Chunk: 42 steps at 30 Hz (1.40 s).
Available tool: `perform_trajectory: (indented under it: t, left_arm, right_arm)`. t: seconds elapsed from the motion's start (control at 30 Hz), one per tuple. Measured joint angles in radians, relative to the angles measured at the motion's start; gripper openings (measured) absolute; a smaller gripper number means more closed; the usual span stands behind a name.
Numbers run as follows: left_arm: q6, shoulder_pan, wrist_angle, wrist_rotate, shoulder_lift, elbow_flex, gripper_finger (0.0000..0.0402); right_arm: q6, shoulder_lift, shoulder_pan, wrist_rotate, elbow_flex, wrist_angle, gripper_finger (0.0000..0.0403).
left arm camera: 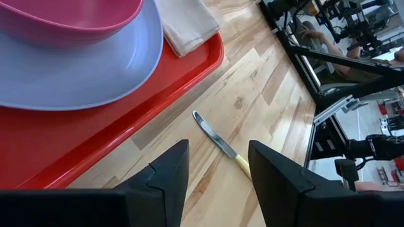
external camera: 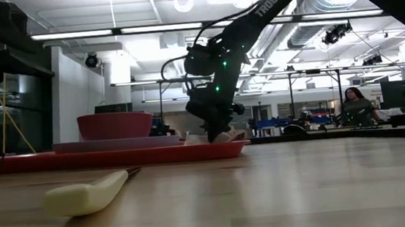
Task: Set up tray
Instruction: Put the brown napkin on the right side of the violet plate on the red tray
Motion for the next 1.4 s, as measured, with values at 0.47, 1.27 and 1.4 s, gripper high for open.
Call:
perform_trajectory:
  t: [0.47, 1.27, 1.4]
  left_arm:
    - [0.000, 0.000, -0.009, 0.026, 0.000, 0.000, 0.0193]
    - [0.160, 0.000, -0.037, -0.015, 0.001, 0.000, 0.0193]
    - [0.158, 0.000, -0.060, -0.021, 0.001, 0.000, 0.0193]
  right_arm:
    - [0.131, 0.000, 0.017, 0.030, 0.000, 0.003, 0.0000]
    - [0.168, 0.000, 0.010, 0.055, 0.000, 0.004, 0.0000]
    - [0.166, 0.000, 0.010, 0.055, 0.000, 0.013, 0.0001]
